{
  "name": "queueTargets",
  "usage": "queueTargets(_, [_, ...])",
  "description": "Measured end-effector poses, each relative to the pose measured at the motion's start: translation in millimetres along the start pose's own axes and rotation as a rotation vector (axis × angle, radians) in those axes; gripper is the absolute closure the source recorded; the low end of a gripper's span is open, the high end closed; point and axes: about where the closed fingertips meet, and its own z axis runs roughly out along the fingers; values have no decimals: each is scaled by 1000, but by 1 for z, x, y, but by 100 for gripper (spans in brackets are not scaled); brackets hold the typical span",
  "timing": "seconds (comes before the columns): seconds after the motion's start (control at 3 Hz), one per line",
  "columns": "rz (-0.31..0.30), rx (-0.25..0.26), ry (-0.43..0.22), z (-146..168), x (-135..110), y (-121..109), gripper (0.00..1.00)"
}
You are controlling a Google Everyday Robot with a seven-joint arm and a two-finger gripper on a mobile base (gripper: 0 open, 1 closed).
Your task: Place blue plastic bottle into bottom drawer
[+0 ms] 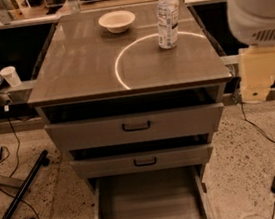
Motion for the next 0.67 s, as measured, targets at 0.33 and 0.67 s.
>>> queueTargets(0.33, [44, -70, -147, 1, 3, -2, 0])
queueTargets(0.67, [43, -68, -224, -25, -13, 2, 0])
